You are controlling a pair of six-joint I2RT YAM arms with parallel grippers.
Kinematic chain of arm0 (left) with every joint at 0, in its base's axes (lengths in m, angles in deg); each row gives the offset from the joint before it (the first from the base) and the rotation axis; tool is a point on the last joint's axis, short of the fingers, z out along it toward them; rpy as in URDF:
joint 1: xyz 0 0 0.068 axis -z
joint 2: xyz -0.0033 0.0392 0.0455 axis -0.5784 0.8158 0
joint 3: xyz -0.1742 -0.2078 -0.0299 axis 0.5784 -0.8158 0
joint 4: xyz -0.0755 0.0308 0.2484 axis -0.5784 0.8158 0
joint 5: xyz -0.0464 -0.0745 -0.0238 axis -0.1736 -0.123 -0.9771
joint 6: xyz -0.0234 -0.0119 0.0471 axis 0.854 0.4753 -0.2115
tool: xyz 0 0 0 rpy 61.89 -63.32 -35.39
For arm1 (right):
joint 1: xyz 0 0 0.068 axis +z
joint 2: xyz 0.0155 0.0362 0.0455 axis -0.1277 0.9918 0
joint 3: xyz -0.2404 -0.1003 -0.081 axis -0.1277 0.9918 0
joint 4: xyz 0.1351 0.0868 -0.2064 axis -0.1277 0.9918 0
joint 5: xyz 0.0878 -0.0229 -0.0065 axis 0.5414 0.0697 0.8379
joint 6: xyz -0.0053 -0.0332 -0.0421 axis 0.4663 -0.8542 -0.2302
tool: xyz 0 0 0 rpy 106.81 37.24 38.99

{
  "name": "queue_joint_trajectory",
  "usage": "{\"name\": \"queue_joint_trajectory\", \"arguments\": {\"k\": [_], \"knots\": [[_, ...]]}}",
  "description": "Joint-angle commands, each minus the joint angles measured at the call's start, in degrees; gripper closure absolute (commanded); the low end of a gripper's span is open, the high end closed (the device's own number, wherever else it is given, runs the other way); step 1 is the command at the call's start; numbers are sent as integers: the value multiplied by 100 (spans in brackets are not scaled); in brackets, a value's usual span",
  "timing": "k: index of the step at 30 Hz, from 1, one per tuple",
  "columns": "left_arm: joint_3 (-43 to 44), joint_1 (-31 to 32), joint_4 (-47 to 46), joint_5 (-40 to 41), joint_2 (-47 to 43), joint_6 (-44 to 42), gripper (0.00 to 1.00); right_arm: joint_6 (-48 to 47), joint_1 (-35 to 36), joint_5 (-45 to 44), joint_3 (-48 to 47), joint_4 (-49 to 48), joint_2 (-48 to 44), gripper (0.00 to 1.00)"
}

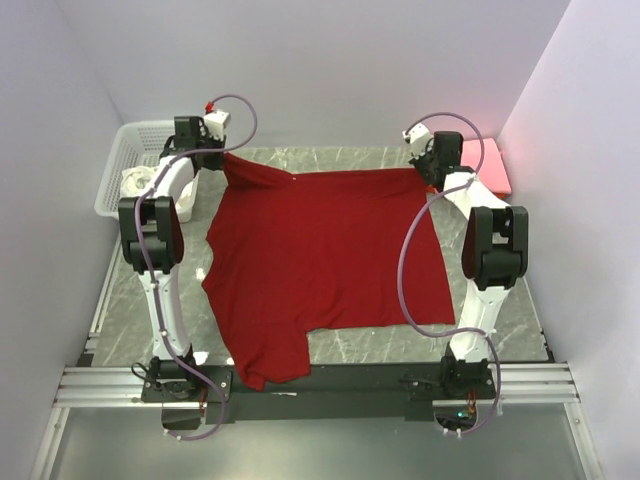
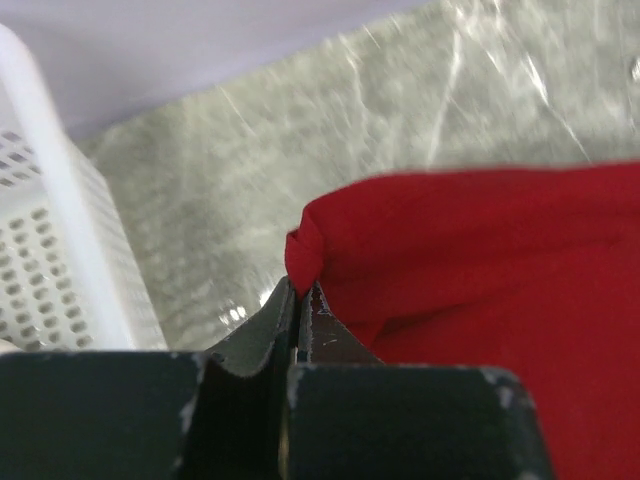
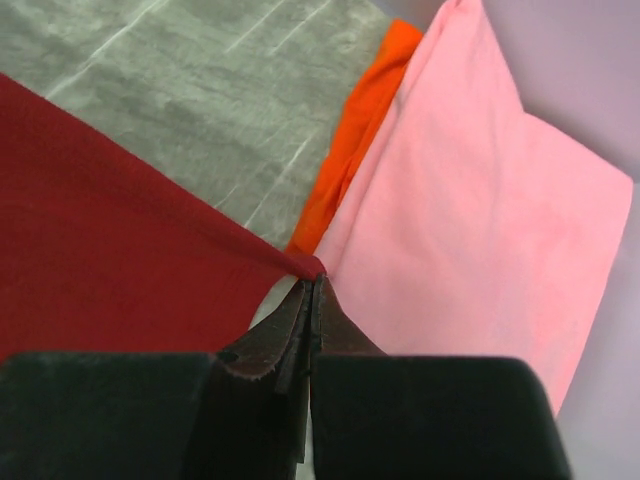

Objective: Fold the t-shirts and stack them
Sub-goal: Fold the tshirt

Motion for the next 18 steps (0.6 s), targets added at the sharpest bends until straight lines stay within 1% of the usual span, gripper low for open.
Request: {"name": "queue_joint_trajectory", "arguments": {"k": [1, 2, 3, 6, 9, 12, 13, 14, 15, 17, 18], "knots": [[-294, 25, 90, -307, -589, -271, 100, -159, -53, 255, -226, 429, -212, 100], [-408, 25, 99, -404, -712, -402, 100, -185, -201, 342, -165, 535, -273, 100], [-627, 16, 125, -509, -939, -438, 100, -220, -220, 395, -94, 570, -413, 100], [-883, 25, 406, -659, -1354, -596, 100, -335, -299, 624, 143, 763, -625, 100], [-1356, 25, 626, -721, -1757, -693, 100, -501, -405, 843, 188, 1150, -836, 100], [-1595, 42, 1021, -756, -2040, -702, 100, -756, -475, 1011, 144, 1633, -837, 100], [-1622, 77, 1127, -687, -2092, -615, 99, -879, -484, 1124, 48, 1948, -810, 100], [-1657, 77, 1223, -625, -2171, -553, 99, -932, -493, 1169, -5, 2090, -784, 100], [-1692, 86, 1511, -572, -2215, -501, 100, -985, -502, 1213, -58, 2213, -731, 100], [-1806, 279, 1698, -344, -2382, -194, 99, -1090, -519, 1292, -164, 2477, -678, 100], [-2007, 323, 1760, -213, -2470, -27, 100, -1152, -519, 1301, -225, 2556, -652, 100]]}}
